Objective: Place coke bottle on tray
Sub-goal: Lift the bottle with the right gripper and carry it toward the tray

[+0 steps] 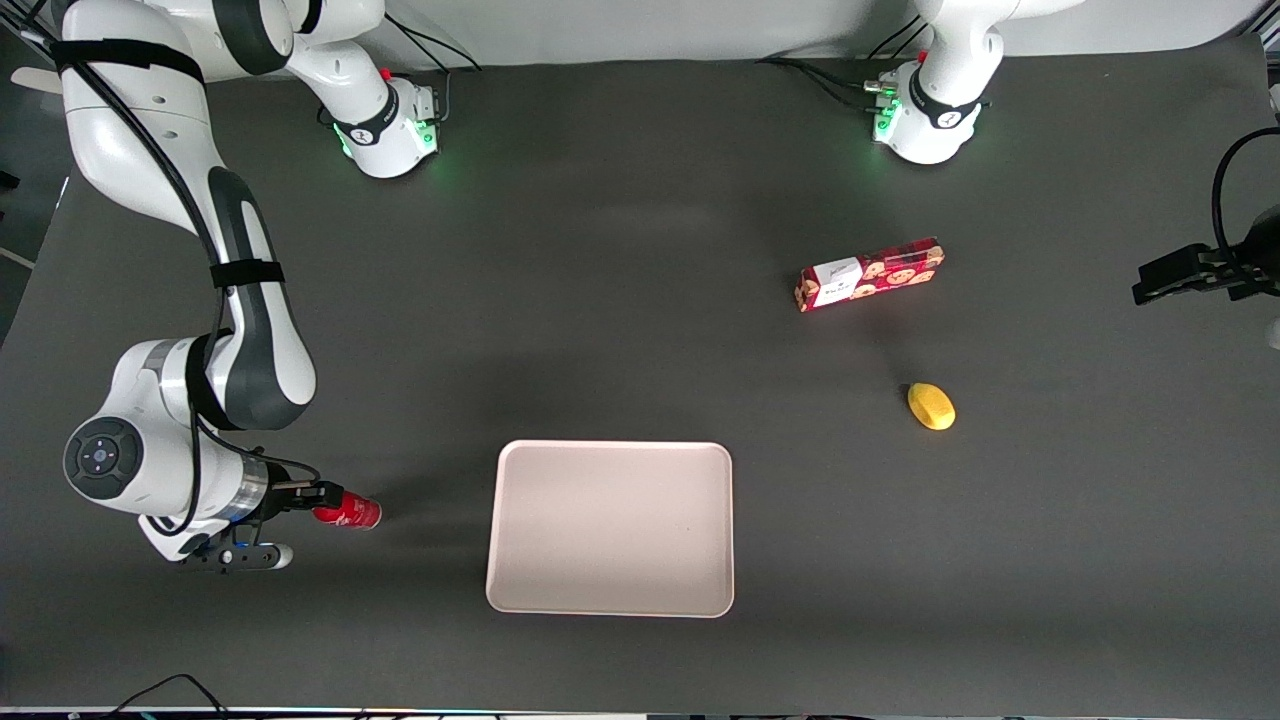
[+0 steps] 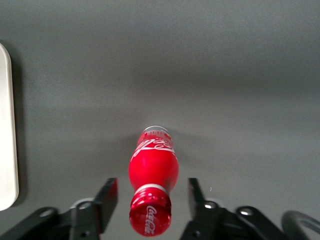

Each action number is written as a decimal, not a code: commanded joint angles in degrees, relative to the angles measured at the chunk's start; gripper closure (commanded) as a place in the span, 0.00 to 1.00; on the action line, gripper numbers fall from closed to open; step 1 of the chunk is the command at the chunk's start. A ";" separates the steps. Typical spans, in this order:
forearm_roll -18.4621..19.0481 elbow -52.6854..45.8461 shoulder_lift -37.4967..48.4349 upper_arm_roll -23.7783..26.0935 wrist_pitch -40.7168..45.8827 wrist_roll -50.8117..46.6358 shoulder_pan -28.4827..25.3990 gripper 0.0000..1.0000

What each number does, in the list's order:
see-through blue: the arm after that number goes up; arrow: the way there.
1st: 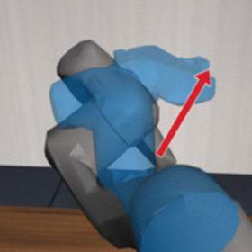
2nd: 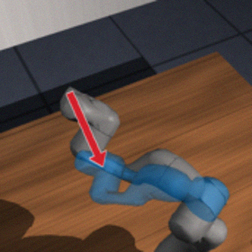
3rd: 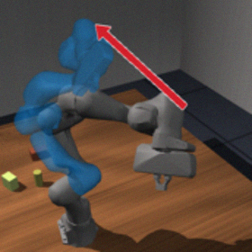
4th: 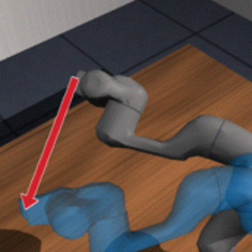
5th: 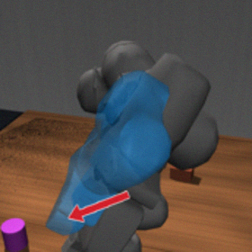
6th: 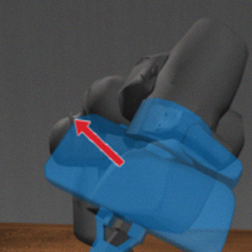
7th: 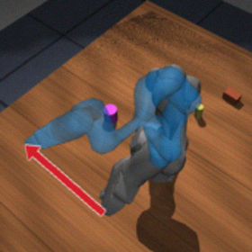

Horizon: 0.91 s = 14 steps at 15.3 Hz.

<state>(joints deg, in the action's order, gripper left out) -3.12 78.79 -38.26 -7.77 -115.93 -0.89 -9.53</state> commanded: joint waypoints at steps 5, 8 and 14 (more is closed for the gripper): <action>-0.92 0.93 1.60 -0.40 -0.18 0.63 -0.49 1.00; 0.91 -0.82 3.27 -0.40 4.02 0.19 -0.75 1.00; 1.71 -12.07 7.75 -0.05 26.43 0.19 -1.45 1.00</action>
<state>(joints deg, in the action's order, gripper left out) -2.35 70.87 -33.88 -7.75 -98.16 -0.89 -9.96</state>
